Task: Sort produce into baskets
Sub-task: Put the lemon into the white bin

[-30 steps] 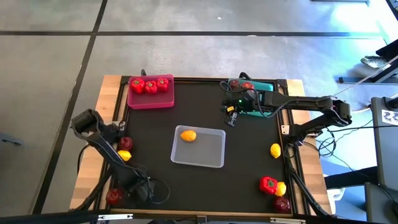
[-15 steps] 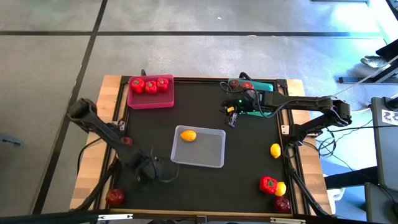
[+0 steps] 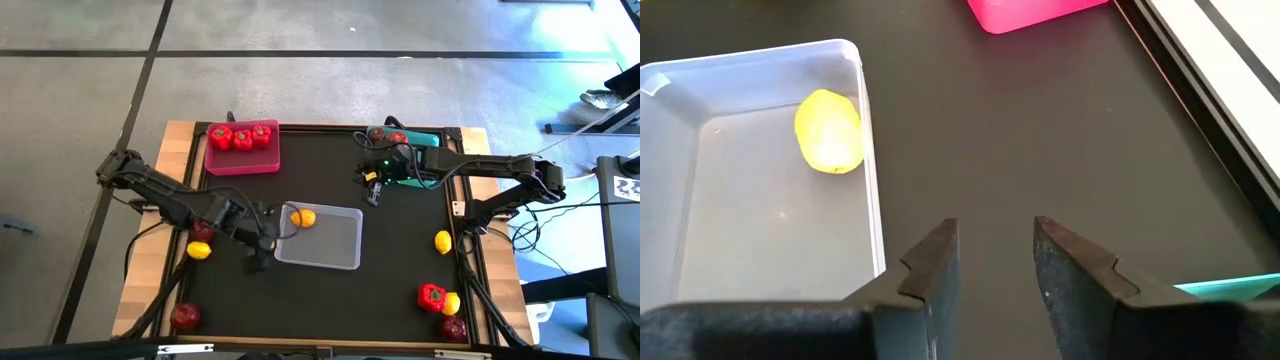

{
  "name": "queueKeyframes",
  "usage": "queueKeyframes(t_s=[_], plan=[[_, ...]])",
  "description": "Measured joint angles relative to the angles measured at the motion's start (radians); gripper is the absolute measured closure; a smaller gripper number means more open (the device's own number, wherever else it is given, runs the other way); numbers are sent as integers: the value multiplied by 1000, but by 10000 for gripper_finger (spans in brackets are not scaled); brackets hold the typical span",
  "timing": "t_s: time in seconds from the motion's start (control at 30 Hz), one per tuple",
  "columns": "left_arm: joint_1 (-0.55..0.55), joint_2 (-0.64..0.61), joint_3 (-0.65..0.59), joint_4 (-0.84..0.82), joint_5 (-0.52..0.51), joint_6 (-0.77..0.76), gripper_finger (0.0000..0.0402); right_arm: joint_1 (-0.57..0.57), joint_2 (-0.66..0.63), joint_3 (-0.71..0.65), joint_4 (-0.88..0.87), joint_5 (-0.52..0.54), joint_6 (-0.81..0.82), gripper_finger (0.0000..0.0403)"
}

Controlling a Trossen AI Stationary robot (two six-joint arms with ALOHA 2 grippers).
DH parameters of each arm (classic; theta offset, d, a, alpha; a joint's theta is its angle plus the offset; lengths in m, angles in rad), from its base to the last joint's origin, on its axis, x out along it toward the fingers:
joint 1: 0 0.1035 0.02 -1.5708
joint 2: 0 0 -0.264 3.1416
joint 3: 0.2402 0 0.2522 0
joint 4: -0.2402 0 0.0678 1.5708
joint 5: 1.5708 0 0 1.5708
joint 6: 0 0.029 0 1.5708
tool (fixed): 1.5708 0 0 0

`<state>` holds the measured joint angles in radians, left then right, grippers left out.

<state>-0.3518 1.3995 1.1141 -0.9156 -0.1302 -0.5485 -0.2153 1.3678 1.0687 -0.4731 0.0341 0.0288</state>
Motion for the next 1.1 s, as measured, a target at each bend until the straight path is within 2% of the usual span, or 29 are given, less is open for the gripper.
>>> queueKeyframes(t_s=[0.23,0.37,0.77,1.1], plan=[[63,19,-9,240,-137,286,200,0,0,0,0,0,0,271],[94,58,-9,330,-148,388,200,0,0,0,0,-1,0,271],[121,250,-11,352,-144,393,199,0,0,0,1,0,0,271],[162,262,-11,302,-125,346,191,0,0,0,1,0,0,271]])
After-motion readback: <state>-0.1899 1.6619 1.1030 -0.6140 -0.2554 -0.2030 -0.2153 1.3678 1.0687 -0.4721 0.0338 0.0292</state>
